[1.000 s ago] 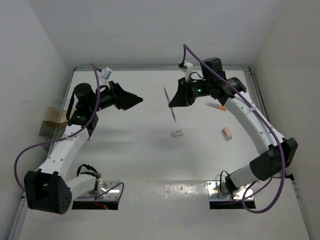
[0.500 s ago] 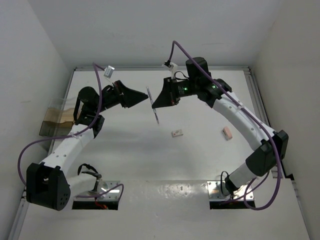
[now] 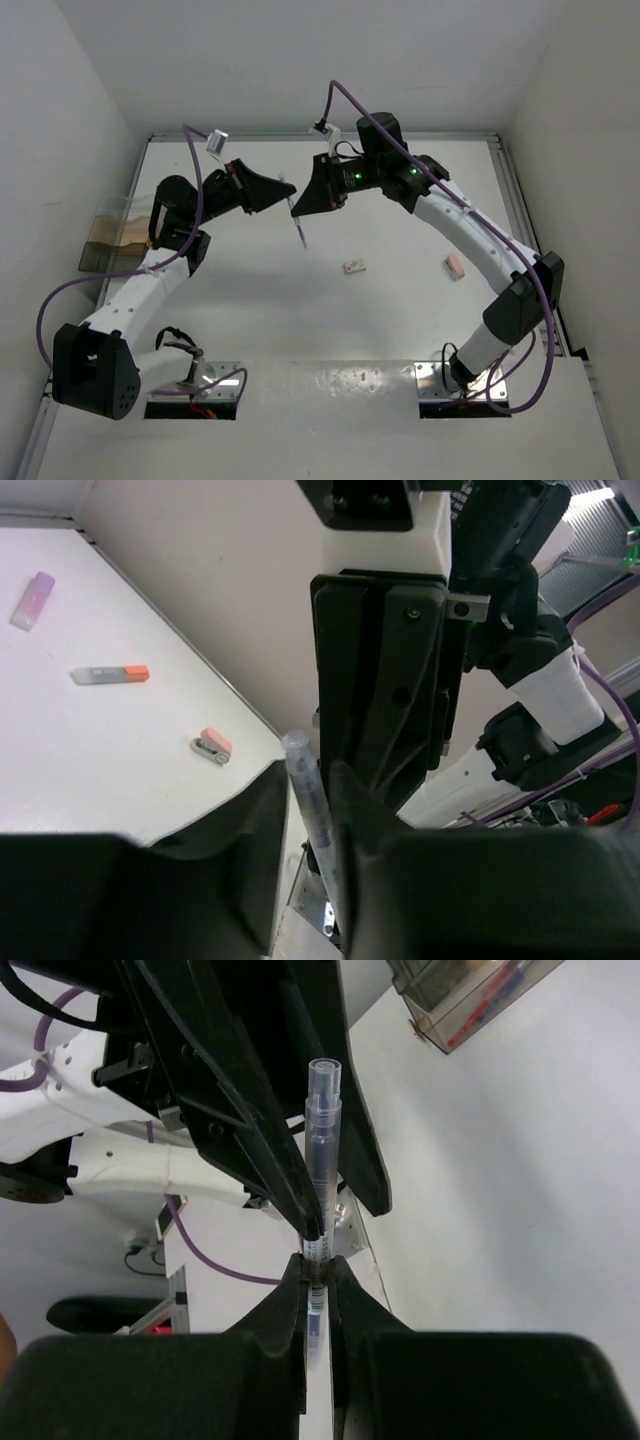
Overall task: Sort the stationery into containers
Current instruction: Place the pen in the storage box.
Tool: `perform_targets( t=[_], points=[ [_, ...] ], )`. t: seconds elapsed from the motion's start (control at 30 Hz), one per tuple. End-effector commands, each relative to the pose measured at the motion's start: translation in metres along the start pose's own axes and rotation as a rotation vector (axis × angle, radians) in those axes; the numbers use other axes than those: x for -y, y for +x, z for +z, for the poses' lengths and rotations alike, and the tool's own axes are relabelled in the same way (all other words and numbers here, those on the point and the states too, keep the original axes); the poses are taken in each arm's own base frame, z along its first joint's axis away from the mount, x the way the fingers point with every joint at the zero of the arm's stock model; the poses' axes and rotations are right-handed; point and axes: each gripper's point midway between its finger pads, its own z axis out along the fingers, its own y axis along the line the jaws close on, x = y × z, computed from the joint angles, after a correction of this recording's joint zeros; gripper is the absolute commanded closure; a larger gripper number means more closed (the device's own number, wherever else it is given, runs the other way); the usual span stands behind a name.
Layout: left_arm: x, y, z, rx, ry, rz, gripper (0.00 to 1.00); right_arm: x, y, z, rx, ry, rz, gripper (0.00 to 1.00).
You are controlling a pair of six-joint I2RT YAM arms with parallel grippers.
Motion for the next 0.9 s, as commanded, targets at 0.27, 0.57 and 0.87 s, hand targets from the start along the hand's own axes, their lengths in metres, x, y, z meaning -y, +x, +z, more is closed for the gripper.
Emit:
perform_targets(
  t=[0.27, 0.57, 0.87],
  points=[
    [-0.078, -0.022, -0.039, -0.289, -0.337, 0.309, 1.0, 0.017, -0.013, -0.032, 0.045, 0.114, -0.054, 0.16],
    [-0.218, -0.126, -0.245, -0.568, -1.217, 0.395, 0.99, 0.12, 0.054, -0.106, -0.129, 0.55, -0.138, 0.15],
    [-0.293, -0.107, -0.3, -0.709, -1.363, 0.304, 0.92, 0.166, 0.105, -0.145, -0.172, 0.658, -0.004, 0.14]
  ],
)
